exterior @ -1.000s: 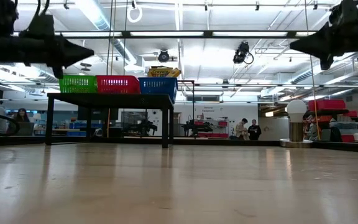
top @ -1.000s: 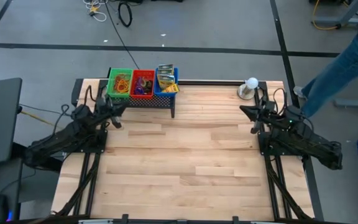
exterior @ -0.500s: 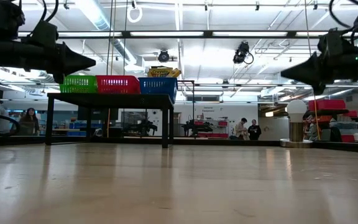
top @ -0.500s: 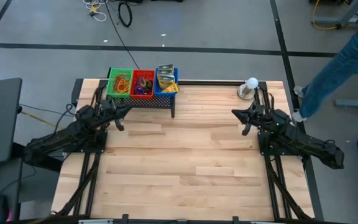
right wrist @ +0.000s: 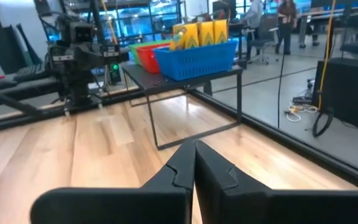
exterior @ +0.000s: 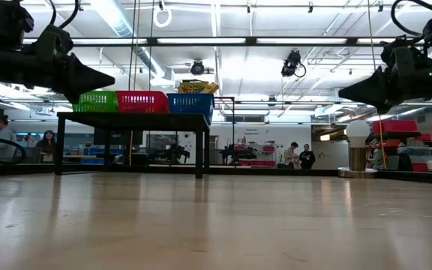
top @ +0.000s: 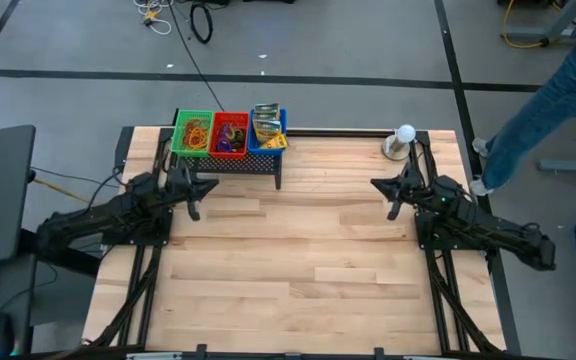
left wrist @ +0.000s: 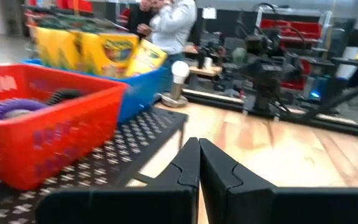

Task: Pick & Place Office Desk Supplies
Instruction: Return to Home Position

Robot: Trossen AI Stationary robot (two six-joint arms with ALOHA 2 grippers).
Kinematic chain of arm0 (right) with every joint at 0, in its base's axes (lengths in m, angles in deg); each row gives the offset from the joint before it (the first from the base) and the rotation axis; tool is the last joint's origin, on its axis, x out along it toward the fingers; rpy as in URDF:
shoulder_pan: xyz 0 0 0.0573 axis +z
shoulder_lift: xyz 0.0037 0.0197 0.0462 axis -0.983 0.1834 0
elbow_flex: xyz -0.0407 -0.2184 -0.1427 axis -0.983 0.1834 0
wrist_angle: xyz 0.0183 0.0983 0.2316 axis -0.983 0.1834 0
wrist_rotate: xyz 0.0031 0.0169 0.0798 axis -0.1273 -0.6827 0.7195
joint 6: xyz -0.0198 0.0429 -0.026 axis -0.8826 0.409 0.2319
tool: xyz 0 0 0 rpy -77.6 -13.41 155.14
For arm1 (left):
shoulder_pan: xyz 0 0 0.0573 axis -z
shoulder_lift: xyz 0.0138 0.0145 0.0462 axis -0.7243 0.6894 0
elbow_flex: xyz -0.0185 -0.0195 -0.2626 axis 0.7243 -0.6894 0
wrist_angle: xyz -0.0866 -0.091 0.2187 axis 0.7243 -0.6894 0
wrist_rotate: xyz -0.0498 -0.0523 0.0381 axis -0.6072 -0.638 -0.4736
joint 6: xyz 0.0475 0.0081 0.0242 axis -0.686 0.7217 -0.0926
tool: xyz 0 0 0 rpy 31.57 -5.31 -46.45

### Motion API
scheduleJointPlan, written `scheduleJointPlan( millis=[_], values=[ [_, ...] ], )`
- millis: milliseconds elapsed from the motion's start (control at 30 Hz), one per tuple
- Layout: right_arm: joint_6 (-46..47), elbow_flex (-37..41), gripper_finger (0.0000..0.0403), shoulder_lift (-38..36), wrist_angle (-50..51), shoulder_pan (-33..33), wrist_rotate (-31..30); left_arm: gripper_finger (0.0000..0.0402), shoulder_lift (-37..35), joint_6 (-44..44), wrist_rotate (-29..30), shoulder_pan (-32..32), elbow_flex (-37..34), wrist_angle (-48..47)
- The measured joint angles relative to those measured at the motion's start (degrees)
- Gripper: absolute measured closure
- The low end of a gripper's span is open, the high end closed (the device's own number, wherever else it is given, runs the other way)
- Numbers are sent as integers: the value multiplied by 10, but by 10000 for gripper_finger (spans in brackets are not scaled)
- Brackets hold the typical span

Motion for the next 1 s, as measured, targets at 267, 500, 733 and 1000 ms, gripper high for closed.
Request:
scheduleJointPlan(
  millis=[267, 500, 733, 1000],
  values=[
    [-5, 0, 380, 19, 0, 4, -1, 397, 0, -1, -6, 16, 0, -13],
    [-9, 0, 378, 24, 1, 4, -5, 394, 0, 16, -6, 16, 0, -28],
    [-10, 0, 378, 24, 1, 4, -5, 386, 3, -2, -6, 16, 0, -24],
    [-9, 0, 378, 24, 1, 4, -5, 385, 3, -3, -6, 16, 0, -24]
  ],
)
